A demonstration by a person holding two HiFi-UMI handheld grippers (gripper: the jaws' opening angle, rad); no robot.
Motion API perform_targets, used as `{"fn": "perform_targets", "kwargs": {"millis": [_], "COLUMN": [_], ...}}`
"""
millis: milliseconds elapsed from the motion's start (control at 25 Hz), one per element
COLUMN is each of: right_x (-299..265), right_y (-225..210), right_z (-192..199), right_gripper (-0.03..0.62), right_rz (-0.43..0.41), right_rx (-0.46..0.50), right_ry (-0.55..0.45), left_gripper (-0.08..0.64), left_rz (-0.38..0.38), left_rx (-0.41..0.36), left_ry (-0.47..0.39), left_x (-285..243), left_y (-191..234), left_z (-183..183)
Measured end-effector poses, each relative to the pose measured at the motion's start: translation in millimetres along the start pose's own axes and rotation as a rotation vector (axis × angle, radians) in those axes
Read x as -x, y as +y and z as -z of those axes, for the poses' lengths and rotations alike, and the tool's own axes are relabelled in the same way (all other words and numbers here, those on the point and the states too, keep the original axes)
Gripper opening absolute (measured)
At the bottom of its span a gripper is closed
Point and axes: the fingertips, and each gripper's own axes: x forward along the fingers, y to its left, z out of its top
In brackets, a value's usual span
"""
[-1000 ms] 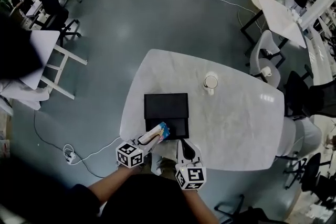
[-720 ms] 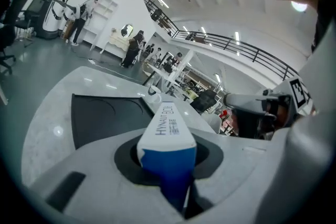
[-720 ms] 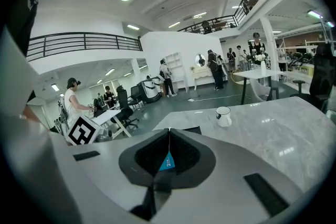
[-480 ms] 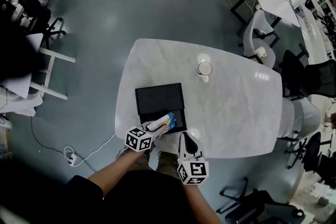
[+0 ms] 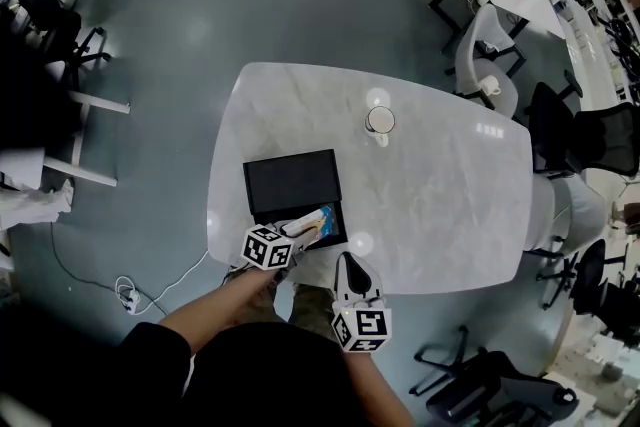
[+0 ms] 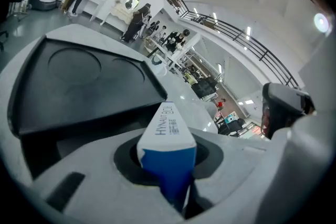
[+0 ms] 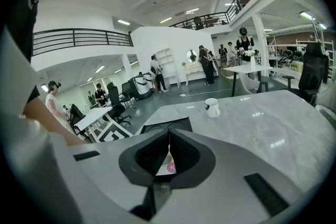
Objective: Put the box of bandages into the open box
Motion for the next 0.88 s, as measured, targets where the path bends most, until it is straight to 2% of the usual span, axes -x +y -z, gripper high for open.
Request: {"fn": "perform_targets", "kwargs": {"millis": [200, 480, 600, 760, 880], "right_x": [4, 13, 14, 12, 12], "right_y": [-10, -24, -21, -13, -12], "right_z": [-5, -5, -2, -6, -7], "right_gripper": [0.012, 0.012, 0.012, 0.012, 0.012], "right_rz": [0.031, 0.051, 0.043, 0.032, 0.016], "right_rx": [0.004, -0.035, -0.038, 0.04, 0.048], "right_ry": [-0.017, -0.035, -0.028, -0.031, -0.037], "left_gripper": [0.081, 0.088, 0.151, 0.269, 0.334], "left_rz": [0.015, -0.042, -0.066, -0.123, -0.17], "left_rx": [-0.004, 0.104, 0.127, 0.12, 0.12], "left_ry": [0.023, 0.068, 0.088, 0.124, 0.125], "left_x": [-13, -22, -23, -21, -16], "left_y": [3, 16, 20, 29, 35], "left_z": [8, 18, 22, 26, 28]}}
